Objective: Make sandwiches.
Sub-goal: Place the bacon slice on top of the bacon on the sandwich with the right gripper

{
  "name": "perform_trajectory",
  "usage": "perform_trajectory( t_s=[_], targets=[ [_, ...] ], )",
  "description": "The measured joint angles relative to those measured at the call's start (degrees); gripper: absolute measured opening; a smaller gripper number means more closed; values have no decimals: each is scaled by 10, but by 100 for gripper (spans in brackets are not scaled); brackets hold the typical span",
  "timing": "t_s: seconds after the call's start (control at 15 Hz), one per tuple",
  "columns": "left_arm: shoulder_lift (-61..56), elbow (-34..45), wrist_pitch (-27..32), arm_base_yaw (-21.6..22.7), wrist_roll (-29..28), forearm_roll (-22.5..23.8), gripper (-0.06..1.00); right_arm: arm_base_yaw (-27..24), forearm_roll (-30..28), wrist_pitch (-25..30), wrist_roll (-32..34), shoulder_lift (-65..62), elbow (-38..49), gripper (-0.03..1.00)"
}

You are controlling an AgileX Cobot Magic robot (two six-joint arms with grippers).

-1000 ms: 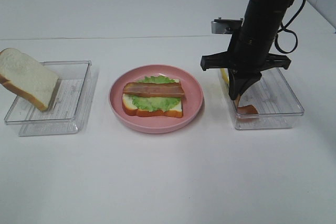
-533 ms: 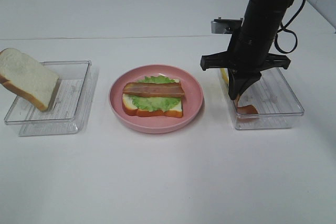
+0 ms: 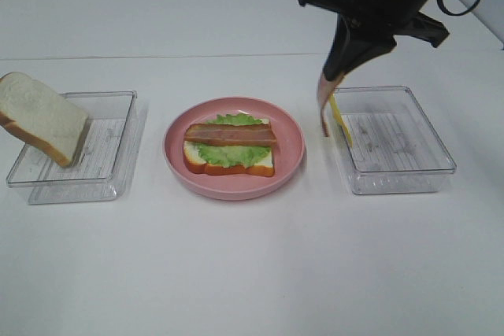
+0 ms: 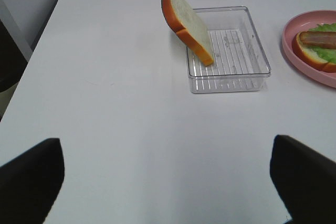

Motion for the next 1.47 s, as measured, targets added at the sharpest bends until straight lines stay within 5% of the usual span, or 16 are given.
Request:
perform_trajectory(
  t_s=[0.33, 0.47, 0.67, 1.0, 1.47],
  targets=[
    [0, 0, 0, 0, 0, 0, 99, 2, 261, -54, -136, 41, -30, 2],
    [0, 0, 0, 0, 0, 0, 99, 19, 321, -66, -171, 93, -52, 2],
    [0, 0, 0, 0, 0, 0, 99, 72, 334, -68, -174, 213, -155, 2],
    [0, 0, 0, 0, 0, 0, 99, 74, 315, -67, -152, 297, -217, 2],
    [0, 0, 0, 0, 0, 0, 99, 50, 154, -48, -74, 309, -218, 2]
  ],
)
